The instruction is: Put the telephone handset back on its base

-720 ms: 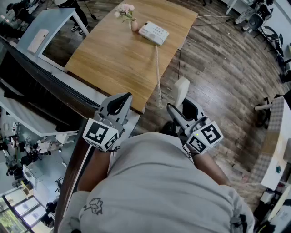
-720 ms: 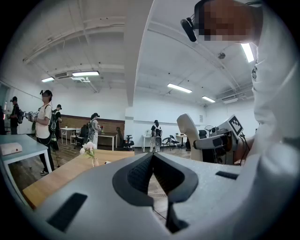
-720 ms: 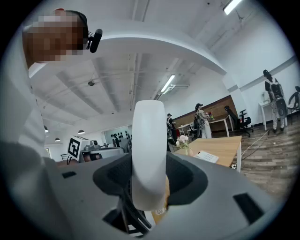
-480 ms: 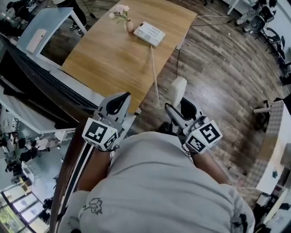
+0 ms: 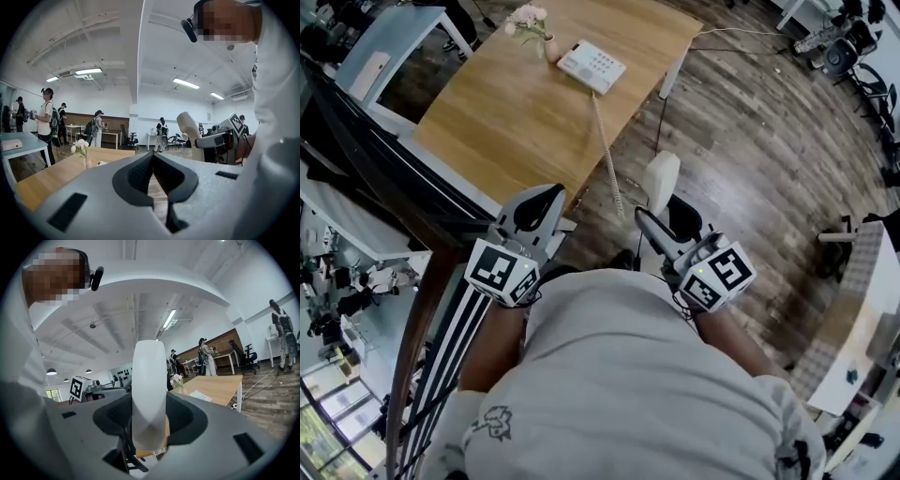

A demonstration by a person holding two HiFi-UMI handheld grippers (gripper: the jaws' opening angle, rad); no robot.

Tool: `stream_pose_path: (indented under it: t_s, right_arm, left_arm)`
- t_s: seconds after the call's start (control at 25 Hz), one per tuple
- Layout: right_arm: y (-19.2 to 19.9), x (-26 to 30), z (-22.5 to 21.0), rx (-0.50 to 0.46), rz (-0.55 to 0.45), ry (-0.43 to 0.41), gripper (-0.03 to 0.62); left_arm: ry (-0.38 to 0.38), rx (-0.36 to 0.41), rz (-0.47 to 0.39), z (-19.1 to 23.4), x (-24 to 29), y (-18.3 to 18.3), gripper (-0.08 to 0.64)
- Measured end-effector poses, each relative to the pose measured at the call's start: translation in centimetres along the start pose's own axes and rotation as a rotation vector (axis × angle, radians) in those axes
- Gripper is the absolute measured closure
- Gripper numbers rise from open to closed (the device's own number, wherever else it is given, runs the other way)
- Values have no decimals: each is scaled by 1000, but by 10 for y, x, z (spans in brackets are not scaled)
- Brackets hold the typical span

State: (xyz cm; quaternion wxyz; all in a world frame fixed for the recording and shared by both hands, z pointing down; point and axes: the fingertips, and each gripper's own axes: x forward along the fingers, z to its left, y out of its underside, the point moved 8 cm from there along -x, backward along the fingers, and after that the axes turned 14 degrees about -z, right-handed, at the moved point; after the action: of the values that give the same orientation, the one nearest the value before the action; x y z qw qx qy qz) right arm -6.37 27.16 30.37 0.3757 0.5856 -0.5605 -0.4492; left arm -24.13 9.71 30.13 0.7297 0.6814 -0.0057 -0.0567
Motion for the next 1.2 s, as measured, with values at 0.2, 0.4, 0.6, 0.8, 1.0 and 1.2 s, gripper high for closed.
stream_pose_path:
  t_s: [0.2, 0.4, 0.6, 0.8, 1.0, 1.2]
  right_arm:
    - [-4, -13, -19, 3, -1, 2, 368]
    - [-6, -11, -32, 11, 3, 14, 368]
    - [-5, 0, -42, 8, 9, 20, 368]
    - [-11, 21, -64, -8, 12, 44, 368]
    - [-13, 60, -87, -18, 21, 52, 368]
    - [-15, 102, -104, -14, 31, 57, 368]
  left_arm:
    - [14, -8, 5, -17, 21, 7, 554]
    - [21, -8, 9, -14, 33, 8, 554]
    - [26, -23, 16, -1, 46, 13, 554]
    - [40, -28, 6, 24, 71, 15, 554]
    - [40, -46, -10, 64, 97, 19, 554]
    - [55, -52, -22, 104, 121, 19, 554]
